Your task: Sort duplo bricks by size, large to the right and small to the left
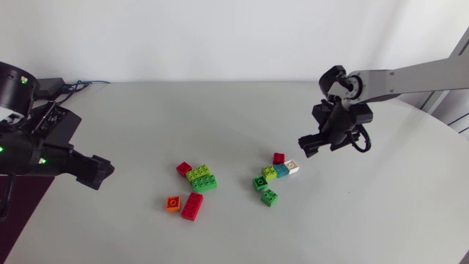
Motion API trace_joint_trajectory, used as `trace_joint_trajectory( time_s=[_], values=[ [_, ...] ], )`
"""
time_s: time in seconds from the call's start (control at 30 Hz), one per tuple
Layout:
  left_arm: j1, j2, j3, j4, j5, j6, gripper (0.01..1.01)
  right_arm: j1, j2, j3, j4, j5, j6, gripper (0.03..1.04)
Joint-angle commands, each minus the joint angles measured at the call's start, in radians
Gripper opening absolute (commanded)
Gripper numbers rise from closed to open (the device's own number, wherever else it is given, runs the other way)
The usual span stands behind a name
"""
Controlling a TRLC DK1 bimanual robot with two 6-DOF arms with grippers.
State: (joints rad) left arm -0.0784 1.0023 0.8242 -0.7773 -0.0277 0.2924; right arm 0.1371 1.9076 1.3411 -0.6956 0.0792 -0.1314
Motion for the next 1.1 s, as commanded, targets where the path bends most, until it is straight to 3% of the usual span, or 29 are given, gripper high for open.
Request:
trace_joint_trajectory(
  time_s=[0.0, 0.57, 1.07],
  values=[
    [-0.003, 0.002, -0.028, 0.012, 0.012, 0.011, 0.987, 0.001, 0.094, -0.002, 0.015, -0.002, -0.019, 1.00],
    [0.000, -0.007, -0.051, 0.018, 0.012, 0.013, 0.987, 0.141, 0.153, 0.001, 0.033, -0.002, 0.042, 1.00],
    [0.017, -0.034, -0.074, 0.016, 0.020, 0.030, 0.987, 0.407, 0.153, 0.084, -0.059, 0.005, 0.128, 1.00]
  ],
)
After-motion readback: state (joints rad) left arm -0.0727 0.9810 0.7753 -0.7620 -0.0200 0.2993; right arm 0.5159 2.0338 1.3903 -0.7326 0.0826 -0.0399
